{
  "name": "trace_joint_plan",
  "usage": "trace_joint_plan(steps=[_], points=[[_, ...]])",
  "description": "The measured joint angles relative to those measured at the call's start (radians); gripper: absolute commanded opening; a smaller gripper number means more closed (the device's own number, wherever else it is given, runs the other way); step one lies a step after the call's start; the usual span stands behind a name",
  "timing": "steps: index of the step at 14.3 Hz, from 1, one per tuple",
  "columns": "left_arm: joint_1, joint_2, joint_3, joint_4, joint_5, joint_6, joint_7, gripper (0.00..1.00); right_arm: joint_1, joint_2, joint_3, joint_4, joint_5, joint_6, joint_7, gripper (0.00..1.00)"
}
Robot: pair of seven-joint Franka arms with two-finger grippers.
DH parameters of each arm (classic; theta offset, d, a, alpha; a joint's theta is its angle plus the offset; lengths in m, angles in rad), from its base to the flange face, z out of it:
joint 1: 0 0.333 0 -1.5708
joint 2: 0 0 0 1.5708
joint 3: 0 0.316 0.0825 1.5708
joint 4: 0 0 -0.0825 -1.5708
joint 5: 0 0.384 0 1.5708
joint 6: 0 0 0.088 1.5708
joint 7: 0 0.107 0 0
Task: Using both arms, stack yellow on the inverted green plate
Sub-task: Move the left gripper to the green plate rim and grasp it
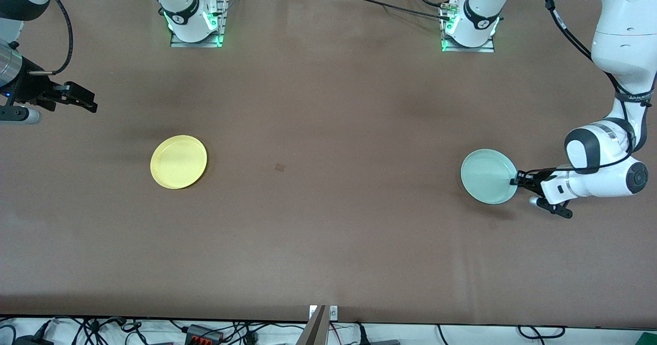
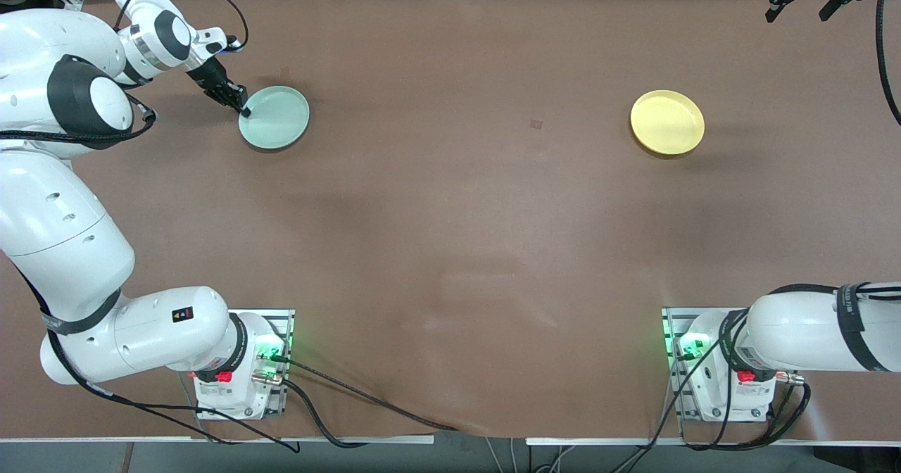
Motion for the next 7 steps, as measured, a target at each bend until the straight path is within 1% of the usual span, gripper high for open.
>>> trace_joint_plan(steps=[4,7], points=[[0.0,-0.008,-0.004,0.014,0.0,0.002,0.003,0.01,0.002,0.008,0.006,0.0,0.0,0.0,0.0,1.0],[-0.001,-0.051,-0.008,0.035,0.0,0.0,0.003,0.01,0.002,0.031,0.007,0.0,0.0,0.0,-0.001,1.0]])
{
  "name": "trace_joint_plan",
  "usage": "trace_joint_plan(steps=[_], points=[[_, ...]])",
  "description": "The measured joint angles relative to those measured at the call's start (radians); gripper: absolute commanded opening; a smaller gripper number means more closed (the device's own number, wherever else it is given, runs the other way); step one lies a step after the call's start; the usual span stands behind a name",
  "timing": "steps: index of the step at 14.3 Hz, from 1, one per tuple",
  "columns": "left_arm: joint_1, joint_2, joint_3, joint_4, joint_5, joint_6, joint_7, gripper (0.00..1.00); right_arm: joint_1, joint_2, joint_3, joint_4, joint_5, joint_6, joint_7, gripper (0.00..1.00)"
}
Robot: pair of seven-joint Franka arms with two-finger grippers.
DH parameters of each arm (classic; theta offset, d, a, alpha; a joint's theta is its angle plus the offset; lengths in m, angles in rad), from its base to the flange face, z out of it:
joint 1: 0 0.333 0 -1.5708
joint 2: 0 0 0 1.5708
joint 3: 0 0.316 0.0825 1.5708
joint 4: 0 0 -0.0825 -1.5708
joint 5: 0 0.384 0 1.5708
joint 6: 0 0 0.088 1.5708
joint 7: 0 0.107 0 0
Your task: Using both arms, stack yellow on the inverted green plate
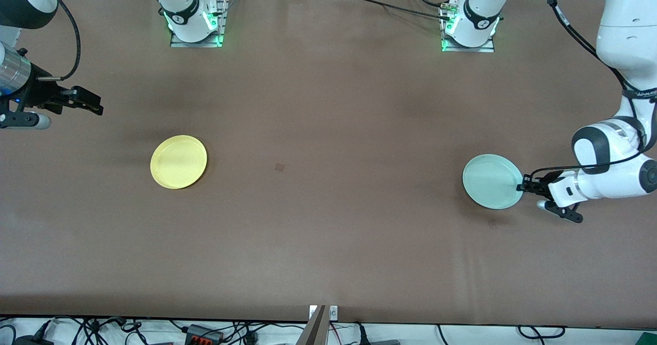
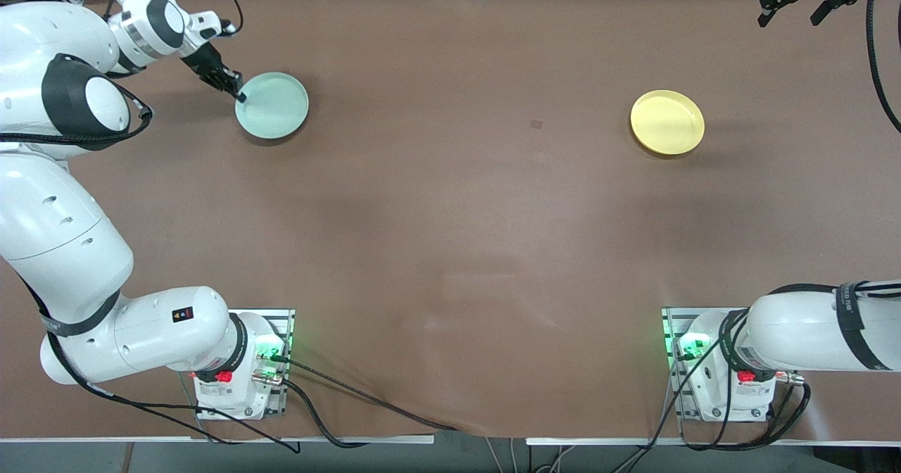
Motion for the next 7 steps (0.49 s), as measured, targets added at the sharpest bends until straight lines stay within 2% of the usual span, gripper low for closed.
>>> trace_joint_plan(steps=[4,7], points=[[0.0,-0.065,-0.001,0.014,0.027,-0.084,-0.009,0.01,-0.002,0.072,-0.001,-0.002,0.0,0.0,0.0,1.0],[-0.021,-0.088,-0.006,0.06,0.103,-0.149,-0.081,0.01,-0.004,0.202,-0.003,-0.005,-0.001,0.033,0.0,1.0]])
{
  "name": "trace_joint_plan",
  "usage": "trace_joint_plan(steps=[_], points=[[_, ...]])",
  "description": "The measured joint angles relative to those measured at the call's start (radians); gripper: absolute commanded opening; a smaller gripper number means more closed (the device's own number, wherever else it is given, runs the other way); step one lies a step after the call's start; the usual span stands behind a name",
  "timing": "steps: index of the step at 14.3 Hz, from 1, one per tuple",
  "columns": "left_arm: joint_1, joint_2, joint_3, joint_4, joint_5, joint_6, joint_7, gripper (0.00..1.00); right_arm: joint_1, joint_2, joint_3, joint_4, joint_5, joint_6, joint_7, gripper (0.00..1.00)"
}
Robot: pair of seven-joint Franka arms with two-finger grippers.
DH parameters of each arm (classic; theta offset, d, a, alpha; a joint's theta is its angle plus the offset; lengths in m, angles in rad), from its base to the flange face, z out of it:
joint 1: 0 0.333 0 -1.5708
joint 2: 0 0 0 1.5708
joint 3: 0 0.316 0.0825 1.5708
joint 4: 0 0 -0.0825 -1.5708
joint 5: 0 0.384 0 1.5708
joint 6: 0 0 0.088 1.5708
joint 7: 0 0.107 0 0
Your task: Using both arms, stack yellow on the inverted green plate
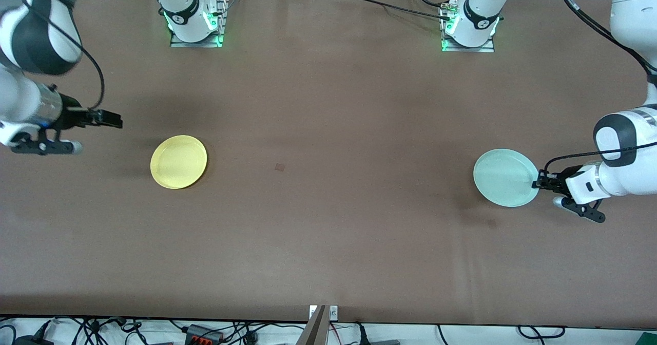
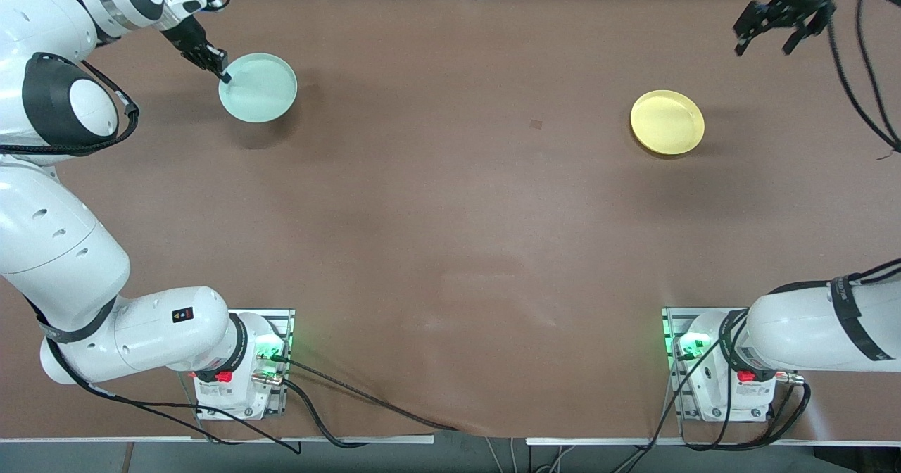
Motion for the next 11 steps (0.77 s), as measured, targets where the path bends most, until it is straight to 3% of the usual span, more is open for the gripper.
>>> trace_joint_plan(steps=[5,9,10,11], points=[[-0.121,-0.051,-0.004,0.026,0.167,-0.08,-0.278,0.01,-0.031,0.234,-0.01,0.002,0.001,0.156,0.0,1.0],[-0.225,-0.075,-0.007,0.026,0.283,-0.126,-0.493,0.01,-0.038,0.332,-0.009,0.004,0.022,0.215,0.0,1.0],[-0.257,-0.08,-0.008,0.027,0.318,-0.14,-0.544,0.01,-0.038,0.349,-0.009,0.004,0.039,0.223,0.0,0.95],[-0.291,-0.085,-0.009,0.03,0.352,-0.157,-0.594,0.01,-0.038,0.365,-0.009,0.004,0.05,0.227,0.0,0.82]])
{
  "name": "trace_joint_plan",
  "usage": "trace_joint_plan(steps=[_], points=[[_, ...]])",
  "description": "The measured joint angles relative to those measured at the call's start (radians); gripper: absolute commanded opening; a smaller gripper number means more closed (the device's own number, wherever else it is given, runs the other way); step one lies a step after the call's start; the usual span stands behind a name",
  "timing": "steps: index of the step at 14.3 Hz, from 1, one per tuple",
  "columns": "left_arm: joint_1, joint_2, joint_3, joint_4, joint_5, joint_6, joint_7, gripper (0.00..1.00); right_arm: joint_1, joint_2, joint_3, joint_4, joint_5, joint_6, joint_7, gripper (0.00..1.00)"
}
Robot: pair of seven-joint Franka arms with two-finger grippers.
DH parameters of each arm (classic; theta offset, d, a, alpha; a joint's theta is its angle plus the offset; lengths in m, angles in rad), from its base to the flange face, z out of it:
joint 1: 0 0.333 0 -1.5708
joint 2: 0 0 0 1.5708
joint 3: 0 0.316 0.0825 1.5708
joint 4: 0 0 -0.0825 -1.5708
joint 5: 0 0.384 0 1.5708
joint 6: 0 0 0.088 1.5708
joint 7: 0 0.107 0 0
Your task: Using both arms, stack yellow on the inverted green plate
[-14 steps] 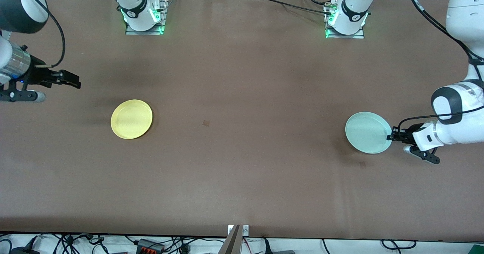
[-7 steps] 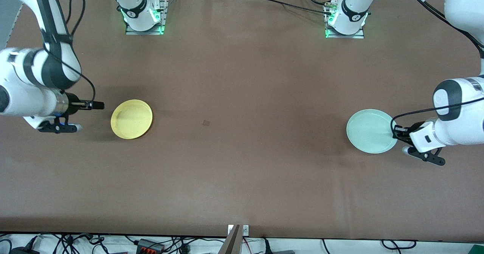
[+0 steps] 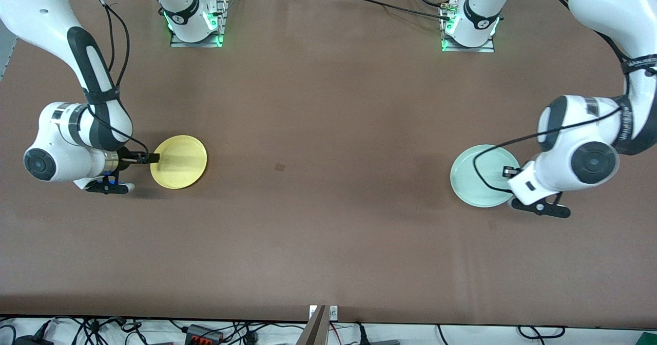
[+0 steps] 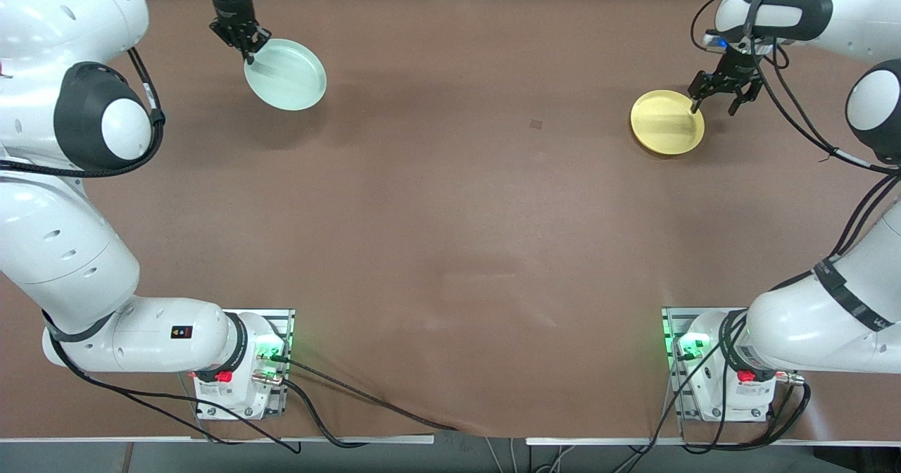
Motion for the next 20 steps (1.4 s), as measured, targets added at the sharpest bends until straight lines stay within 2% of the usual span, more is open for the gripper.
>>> trace_joint_plan(steps=[2,5,8,10,11,12,16,20], points=[[-0.077,-0.007,-0.001,0.02,0.059,-0.057,-0.122,0.01,0.0,0.024,0.0,0.0,0.008,0.01,0.0,0.69],[-0.192,-0.008,-0.002,0.041,0.153,-0.128,-0.303,0.01,0.0,0.044,0.0,0.0,0.01,0.021,0.0,0.55],[-0.327,0.0,-0.002,0.041,0.259,-0.187,-0.502,0.01,0.0,0.051,0.0,0.001,0.01,0.022,0.0,0.33],[-0.395,0.021,-0.002,0.04,0.283,-0.209,-0.617,0.01,0.0,0.051,0.001,0.001,0.01,0.022,0.0,0.2],[-0.423,0.035,-0.001,0.04,0.292,-0.219,-0.678,0.01,0.0,0.052,0.001,0.001,0.01,0.022,0.0,0.07],[-0.452,0.053,-0.001,0.04,0.31,-0.233,-0.734,0.01,0.0,0.052,0.001,0.001,0.01,0.022,0.0,0.01],[-0.556,0.122,-0.001,0.04,0.364,-0.255,-0.905,0.01,0.0,0.052,0.002,0.006,0.016,0.015,-0.004,0.0],[-0.599,0.13,0.0,0.042,0.365,-0.258,-0.942,0.01,-0.003,0.051,0.001,0.016,0.016,0.013,-0.004,0.0]])
